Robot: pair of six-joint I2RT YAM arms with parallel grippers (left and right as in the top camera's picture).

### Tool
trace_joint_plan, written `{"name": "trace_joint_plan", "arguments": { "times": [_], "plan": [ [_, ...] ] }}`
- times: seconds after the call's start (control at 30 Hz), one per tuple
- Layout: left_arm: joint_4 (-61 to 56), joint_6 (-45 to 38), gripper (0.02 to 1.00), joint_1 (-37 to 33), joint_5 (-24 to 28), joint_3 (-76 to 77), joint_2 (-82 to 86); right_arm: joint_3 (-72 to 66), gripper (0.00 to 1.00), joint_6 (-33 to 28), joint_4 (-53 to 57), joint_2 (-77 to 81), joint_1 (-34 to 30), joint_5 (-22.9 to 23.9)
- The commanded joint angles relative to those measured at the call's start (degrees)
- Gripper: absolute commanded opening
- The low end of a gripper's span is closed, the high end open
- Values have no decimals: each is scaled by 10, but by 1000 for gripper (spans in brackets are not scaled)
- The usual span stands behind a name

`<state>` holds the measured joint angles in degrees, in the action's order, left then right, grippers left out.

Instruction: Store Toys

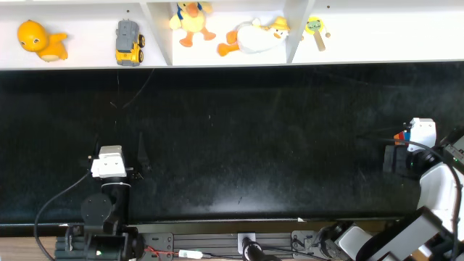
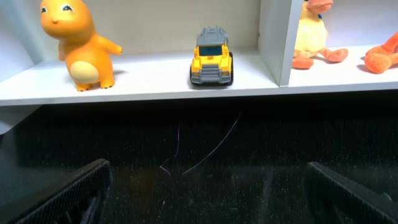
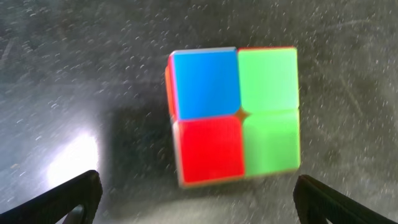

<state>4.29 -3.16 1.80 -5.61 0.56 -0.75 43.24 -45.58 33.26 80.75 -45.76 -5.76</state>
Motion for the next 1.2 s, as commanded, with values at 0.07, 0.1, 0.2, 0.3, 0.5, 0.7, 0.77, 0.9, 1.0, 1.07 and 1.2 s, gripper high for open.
{"name": "trace_joint_plan", "arguments": {
  "times": [0.07, 0.1, 0.2, 0.3, 0.5, 0.7, 0.77, 0.9, 1.0, 1.07, 1.2],
  "plan": [
    [1, 2, 996, 2, 0, -1, 6, 35, 998, -11, -39, 33, -4, -19],
    [1, 2, 998, 2, 0, -1, 6, 35, 998, -10, -47, 37, -4, -22],
    [1, 2, 998, 2, 0, -1, 6, 35, 996, 14, -64, 52, -4, -42],
    [1, 2, 998, 2, 0, -1, 6, 35, 996, 45, -63, 58, -5, -70],
    [1, 2, 993, 2, 0, -1, 6, 35, 943, 65, -66, 58, -5, -108],
    [1, 2, 998, 2, 0, -1, 6, 35, 730, 80, -65, 58, -5, -108],
    [1, 2, 998, 2, 0, -1, 6, 35, 711, 80, -65, 58, -5, -107],
    [1, 2, 996, 2, 0, -1, 6, 35, 603, 80, -66, 58, -5, -103],
    [1, 2, 998, 2, 0, -1, 6, 37, 606, 84, -67, 57, -5, -103],
    [1, 2, 996, 2, 0, -1, 6, 52, 610, 108, -58, 56, -3, -99],
    [1, 2, 998, 2, 0, -1, 6, 118, 617, 165, -14, 53, 10, -99]
  ]
}}
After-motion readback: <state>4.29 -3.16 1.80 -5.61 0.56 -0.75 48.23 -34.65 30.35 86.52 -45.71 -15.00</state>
